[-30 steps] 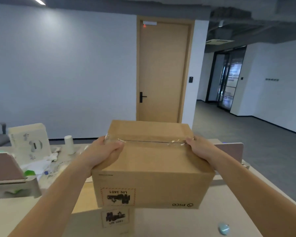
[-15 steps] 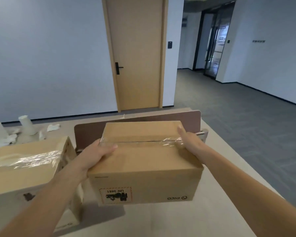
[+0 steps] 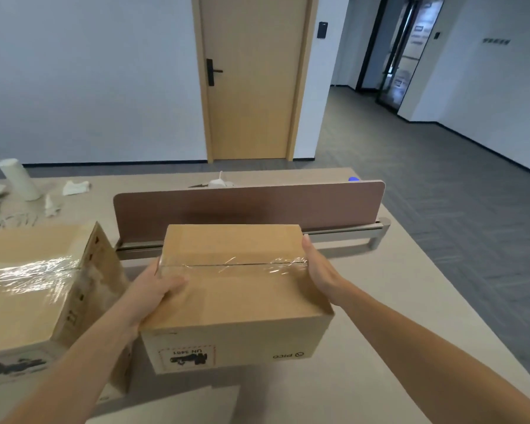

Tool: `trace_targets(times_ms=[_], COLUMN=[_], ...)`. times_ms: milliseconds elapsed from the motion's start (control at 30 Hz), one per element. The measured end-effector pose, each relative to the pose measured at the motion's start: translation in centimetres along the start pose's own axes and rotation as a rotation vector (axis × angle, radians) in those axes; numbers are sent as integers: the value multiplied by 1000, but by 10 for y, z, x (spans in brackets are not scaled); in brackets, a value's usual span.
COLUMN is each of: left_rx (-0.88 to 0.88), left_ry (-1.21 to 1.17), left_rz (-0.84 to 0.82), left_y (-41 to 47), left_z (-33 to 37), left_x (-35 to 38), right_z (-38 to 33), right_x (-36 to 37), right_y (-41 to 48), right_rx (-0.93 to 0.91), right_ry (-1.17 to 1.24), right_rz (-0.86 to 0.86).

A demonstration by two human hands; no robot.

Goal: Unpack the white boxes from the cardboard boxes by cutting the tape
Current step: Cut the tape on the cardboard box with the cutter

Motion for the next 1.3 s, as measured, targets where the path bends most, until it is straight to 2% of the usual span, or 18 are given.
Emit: trace_targets(times_ms=[200, 367, 667, 900, 1067, 1200, 1300], left_rx=[-30, -68, -80, -38, -32, -4, 14], left_ry=[-26, -64, -60, -96, -29, 28, 87], left_rz=[10, 25, 80, 40, 130, 137, 127], left_y=[28, 40, 56, 72, 82, 86, 91], left_z=[-33, -54, -83, -91, -89, -93, -95], left_x=[-2, 13, 40, 65, 78, 79, 78], right_z=[51, 53, 99, 110, 119, 167, 204], right_x=[22, 32, 27, 6, -16, -55, -59], right_y=[65, 69, 74, 70, 72, 66, 49], right_rx=[69, 64, 23, 54, 154, 375, 597], right_ry=[-8, -32, 4, 4, -43, -69, -117], right_rz=[18, 15, -22, 62, 110, 338, 240])
Point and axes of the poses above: each hand's wrist, its own y-axis towards the middle knuckle, its own x-axis out of the palm, z = x × y, the point moved 2 cm from there along y, towards the middle knuckle, and after that the axes turned 2 degrees about y, right-handed, at the moved point
